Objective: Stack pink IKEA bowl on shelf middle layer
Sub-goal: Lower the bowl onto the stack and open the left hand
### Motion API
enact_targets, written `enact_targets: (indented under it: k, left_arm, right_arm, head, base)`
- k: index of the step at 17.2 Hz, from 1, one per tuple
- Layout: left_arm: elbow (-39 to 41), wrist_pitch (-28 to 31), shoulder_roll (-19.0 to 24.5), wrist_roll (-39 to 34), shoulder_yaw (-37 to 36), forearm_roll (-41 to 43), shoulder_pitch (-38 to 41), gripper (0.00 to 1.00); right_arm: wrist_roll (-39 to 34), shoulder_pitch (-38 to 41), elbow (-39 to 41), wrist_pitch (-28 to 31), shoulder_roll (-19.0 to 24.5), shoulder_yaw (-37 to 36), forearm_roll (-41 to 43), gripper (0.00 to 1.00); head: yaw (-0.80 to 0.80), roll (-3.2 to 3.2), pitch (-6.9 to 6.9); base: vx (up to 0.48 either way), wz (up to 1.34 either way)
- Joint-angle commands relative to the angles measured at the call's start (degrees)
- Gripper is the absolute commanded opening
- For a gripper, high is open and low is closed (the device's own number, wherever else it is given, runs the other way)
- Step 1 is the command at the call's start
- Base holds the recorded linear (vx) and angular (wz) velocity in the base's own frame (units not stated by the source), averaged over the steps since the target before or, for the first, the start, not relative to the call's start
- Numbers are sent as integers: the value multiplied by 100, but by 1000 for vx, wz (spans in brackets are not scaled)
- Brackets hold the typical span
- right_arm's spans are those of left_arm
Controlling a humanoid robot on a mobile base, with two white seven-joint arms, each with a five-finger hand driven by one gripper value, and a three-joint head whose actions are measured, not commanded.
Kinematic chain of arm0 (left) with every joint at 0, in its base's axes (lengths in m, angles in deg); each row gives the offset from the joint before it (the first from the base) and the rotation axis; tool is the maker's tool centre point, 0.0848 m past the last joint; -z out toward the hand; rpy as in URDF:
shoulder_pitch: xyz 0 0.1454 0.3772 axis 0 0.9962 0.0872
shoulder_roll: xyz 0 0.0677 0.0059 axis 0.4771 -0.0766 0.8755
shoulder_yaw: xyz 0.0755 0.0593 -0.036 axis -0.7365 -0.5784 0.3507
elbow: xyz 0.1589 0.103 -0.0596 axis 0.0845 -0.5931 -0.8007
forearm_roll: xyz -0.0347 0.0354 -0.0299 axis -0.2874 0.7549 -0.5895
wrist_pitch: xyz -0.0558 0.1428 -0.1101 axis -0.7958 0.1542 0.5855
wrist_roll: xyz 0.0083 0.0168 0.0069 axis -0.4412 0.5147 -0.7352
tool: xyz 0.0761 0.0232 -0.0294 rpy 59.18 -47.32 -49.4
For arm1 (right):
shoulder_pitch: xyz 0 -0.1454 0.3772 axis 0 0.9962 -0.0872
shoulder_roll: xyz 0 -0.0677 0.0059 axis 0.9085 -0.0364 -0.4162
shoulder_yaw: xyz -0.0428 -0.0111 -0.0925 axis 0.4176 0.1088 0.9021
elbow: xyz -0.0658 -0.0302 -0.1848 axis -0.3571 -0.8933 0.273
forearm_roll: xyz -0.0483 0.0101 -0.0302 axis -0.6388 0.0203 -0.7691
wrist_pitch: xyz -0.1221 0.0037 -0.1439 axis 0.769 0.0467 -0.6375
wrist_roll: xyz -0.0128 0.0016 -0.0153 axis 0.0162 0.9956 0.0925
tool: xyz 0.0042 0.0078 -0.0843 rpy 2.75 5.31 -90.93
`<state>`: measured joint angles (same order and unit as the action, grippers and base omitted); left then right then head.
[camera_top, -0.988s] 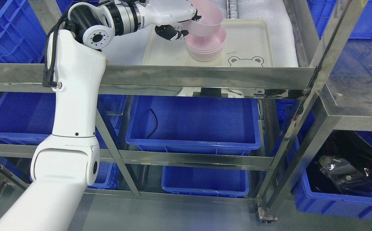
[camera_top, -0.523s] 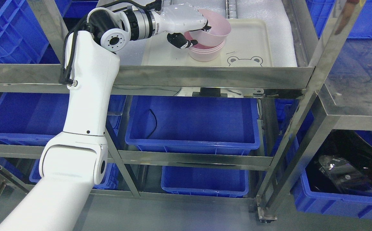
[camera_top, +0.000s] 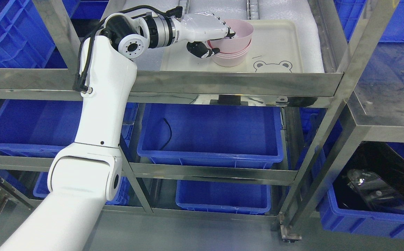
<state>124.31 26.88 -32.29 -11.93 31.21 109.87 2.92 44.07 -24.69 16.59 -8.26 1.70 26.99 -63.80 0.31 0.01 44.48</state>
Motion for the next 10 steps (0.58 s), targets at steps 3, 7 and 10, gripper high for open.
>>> enact_targets:
  k: [3,7,10]
  left_arm:
    - [234,-31,22,24,868,-178,-407,88]
    - [322,-31,22,85,1124,-1071,-601,89]
    - [322,723,22,42,740,-3090,-392,89]
  right_arm:
    - [-1,132,100,0,-100,0,-1,100]
    - [-1,132,100,0,-100,0,-1,100]
    - [-1,132,100,0,-100,0,-1,100]
  head:
    - [0,0,0]
    - [0,0,0]
    - [0,0,0]
  base:
    - [0,0]
    - [0,0]
    - [0,0]
